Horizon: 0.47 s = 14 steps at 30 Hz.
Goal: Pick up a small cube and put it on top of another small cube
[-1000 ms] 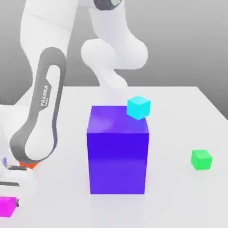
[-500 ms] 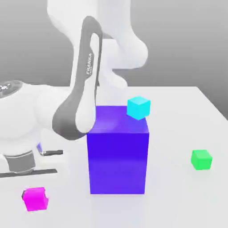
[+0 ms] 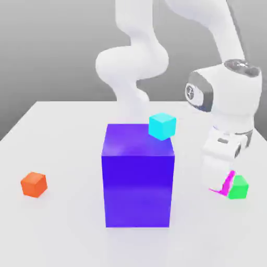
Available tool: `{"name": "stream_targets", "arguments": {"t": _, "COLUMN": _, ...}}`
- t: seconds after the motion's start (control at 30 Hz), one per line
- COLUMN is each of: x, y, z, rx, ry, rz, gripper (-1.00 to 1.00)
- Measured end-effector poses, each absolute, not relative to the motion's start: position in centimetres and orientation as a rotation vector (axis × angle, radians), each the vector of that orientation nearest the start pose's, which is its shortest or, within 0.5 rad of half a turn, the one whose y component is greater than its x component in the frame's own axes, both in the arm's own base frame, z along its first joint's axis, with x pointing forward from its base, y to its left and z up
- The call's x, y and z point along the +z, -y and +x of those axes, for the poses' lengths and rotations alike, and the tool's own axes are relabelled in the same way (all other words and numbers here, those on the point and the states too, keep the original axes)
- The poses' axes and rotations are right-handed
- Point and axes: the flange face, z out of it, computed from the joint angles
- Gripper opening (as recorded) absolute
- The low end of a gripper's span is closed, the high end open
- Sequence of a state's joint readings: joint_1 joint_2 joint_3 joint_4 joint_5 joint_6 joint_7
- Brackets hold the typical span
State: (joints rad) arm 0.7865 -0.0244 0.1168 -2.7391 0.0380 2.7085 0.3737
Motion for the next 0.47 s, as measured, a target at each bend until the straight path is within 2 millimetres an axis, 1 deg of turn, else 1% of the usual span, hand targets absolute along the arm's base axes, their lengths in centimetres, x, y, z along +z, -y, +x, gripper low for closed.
{"name": "stream_targets", "arguments": {"t": 0.03, "x": 22.0, "y": -32.1, "z": 23.0, "rx": 0.01, "ry": 0.837, "rz": -3.026, "gripper": -1.0}}
{"name": "stream_targets", "arguments": {"t": 0.07, "x": 21.1, "y": -32.5, "z": 22.3, "rx": 0.005, "ry": 0.864, "rz": -3.02, "gripper": -1.0}}
{"name": "stream_targets", "arguments": {"t": 0.1, "x": 20.2, "y": -31.4, "z": 23.9, "rx": 0.003, "ry": 0.787, "rz": -3.041, "gripper": -1.0}}
{"name": "stream_targets", "arguments": {"t": 0.13, "x": 19.1, "y": -31.0, "z": 24.2, "rx": 0.002, "ry": 0.768, "rz": -3.046, "gripper": -1.0}}
{"name": "stream_targets", "arguments": {"t": 0.17, "x": 18.3, "y": -30.9, "z": 24.3, "rx": 0.001, "ry": 0.761, "rz": -3.049, "gripper": 1.0}}
{"name": "stream_targets", "arguments": {"t": 0.33, "x": 18.3, "y": -30.9, "z": 24.3, "rx": 0.001, "ry": 0.761, "rz": -3.049, "gripper": 1.0}}
{"name": "stream_targets", "arguments": {"t": 0.37, "x": 17.9, "y": -30.8, "z": 24.4, "rx": 0.001, "ry": 0.757, "rz": -3.049, "gripper": 1.0}}
{"name": "stream_targets", "arguments": {"t": 0.4, "x": 18.2, "y": -30.8, "z": 24.4, "rx": 0.0, "ry": 0.755, "rz": -3.05, "gripper": 1.0}}
{"name": "stream_targets", "arguments": {"t": 0.47, "x": 19.8, "y": -30.8, "z": 24.5, "rx": -0.001, "ry": 0.753, "rz": -3.051, "gripper": 1.0}}
